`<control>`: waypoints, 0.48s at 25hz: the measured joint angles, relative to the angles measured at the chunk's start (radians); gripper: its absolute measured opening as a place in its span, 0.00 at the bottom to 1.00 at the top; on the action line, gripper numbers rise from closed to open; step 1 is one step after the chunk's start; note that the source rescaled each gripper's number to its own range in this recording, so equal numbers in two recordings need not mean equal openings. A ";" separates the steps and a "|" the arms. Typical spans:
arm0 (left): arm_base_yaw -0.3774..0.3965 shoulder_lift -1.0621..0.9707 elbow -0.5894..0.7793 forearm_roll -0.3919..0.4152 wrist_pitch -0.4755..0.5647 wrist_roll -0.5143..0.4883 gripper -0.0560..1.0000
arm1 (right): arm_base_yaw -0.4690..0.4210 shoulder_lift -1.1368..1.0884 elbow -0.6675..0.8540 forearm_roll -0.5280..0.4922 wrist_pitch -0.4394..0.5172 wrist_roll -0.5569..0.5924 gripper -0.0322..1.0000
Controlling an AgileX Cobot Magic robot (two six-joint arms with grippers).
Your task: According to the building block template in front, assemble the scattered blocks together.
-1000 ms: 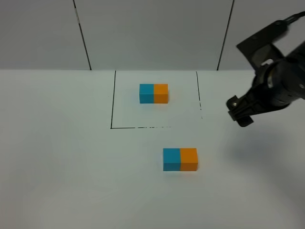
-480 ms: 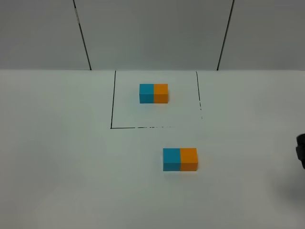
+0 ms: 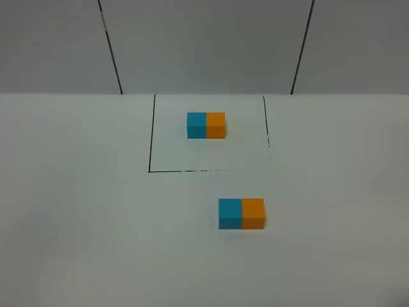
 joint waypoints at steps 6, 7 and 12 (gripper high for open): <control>0.000 0.000 0.000 0.000 0.000 0.000 0.62 | 0.000 -0.201 0.042 0.006 0.078 0.052 1.00; 0.000 0.000 0.000 0.000 0.000 0.000 0.62 | 0.000 -0.237 0.052 0.009 0.090 0.053 1.00; 0.000 0.000 0.000 0.000 0.000 0.000 0.62 | 0.000 -0.371 0.072 0.011 0.114 0.057 1.00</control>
